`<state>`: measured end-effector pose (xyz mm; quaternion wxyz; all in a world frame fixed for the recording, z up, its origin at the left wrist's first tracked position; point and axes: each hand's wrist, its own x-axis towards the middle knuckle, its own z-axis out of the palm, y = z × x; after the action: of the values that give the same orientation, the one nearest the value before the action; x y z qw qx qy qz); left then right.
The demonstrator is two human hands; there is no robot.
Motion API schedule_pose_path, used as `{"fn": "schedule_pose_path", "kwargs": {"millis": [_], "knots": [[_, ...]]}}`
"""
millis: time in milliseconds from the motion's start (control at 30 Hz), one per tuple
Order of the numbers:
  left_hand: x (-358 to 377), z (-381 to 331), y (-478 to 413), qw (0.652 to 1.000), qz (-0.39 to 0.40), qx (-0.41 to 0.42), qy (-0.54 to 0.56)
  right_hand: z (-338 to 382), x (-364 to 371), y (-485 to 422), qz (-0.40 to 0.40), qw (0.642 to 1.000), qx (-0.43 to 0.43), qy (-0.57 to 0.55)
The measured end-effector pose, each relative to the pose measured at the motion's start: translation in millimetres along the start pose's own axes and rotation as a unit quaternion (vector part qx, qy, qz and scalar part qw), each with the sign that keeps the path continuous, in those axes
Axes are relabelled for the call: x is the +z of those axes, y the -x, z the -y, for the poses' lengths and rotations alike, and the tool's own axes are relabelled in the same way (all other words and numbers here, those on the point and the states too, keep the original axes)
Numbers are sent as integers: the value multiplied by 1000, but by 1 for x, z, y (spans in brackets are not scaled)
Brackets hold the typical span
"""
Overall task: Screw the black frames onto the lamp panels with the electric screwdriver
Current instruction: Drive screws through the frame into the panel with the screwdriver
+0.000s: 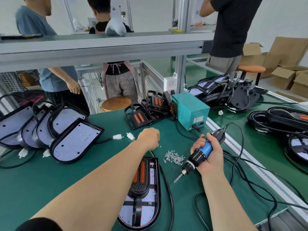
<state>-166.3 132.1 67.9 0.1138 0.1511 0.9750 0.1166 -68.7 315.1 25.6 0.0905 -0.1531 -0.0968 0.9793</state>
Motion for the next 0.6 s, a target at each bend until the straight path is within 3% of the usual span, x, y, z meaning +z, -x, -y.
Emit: {"fn": "schedule_pose_path", "kwargs": {"millis": [167,467,533,600], "knots": [[-1,-7,-10,999,36,26,21,-1,0,-2,5,1000,8,3],[4,-23,-10,993,58,89,-58,1,0,-1,4,1000,8,6],[-1,-21,-2,994,64,89,-17,2,0,-1,2,1000,7,4],[-7,-16,11,989,68,85,101,3,0,-1,2,1000,6,-3]]}}
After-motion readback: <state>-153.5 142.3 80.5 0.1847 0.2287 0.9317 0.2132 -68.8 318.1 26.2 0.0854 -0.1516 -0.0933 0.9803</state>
